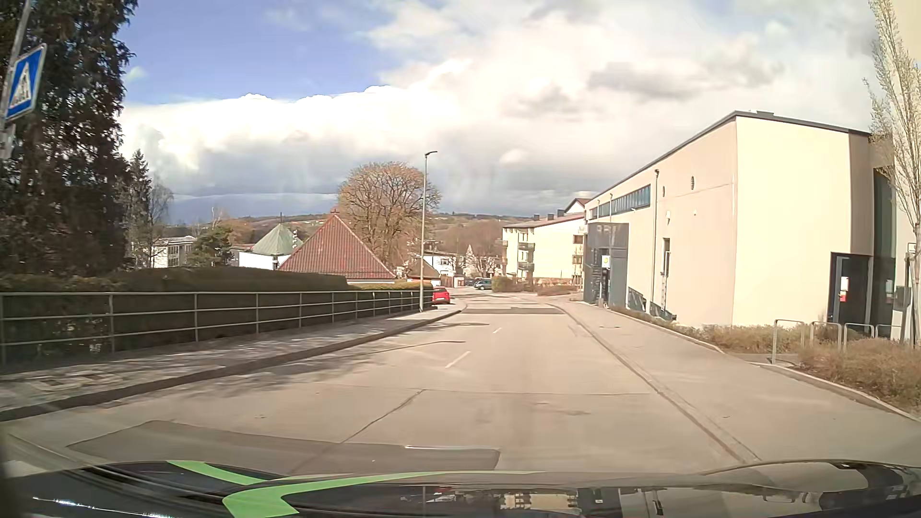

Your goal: Follow the waypoints while adhering to traffic rules and regulations

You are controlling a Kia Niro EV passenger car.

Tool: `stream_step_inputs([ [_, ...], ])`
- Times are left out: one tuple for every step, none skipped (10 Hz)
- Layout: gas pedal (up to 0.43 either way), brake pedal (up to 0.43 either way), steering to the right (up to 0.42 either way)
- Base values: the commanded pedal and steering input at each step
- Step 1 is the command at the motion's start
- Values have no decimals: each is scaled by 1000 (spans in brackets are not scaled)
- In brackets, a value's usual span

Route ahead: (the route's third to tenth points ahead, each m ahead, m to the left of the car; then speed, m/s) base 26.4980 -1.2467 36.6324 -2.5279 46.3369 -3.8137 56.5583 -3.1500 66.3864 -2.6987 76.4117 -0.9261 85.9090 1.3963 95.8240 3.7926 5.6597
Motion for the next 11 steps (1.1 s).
stream_step_inputs([
  [59, 0, 139],
  [59, 0, 120],
  [59, 0, 102],
  [59, 0, 85],
  [59, 0, 71],
  [39, 0, 53],
  [8, 0, 41],
  [0, 0, 31],
  [0, 0, 24],
  [0, 0, 18],
  [0, 0, 16],
])
